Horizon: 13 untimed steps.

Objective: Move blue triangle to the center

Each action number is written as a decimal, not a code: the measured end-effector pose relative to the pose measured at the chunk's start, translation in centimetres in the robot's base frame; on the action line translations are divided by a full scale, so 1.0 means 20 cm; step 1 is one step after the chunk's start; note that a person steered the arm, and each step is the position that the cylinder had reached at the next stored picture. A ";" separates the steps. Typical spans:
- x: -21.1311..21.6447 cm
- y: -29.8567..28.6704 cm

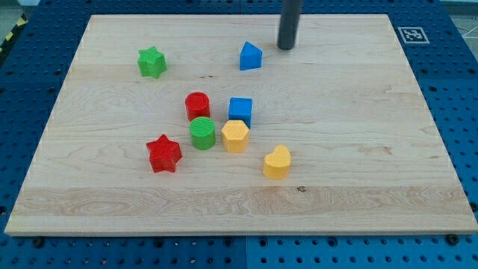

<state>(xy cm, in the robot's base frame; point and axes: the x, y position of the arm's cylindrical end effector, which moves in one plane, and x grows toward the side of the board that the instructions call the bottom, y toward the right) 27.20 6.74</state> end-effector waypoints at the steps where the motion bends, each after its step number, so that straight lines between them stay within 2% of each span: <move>1: -0.04 -0.18; 4: 0.07 -0.45; 5: 0.14 -0.43; 9: 0.17 -0.16; 13: 0.46 -0.09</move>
<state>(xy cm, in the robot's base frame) 36.33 4.87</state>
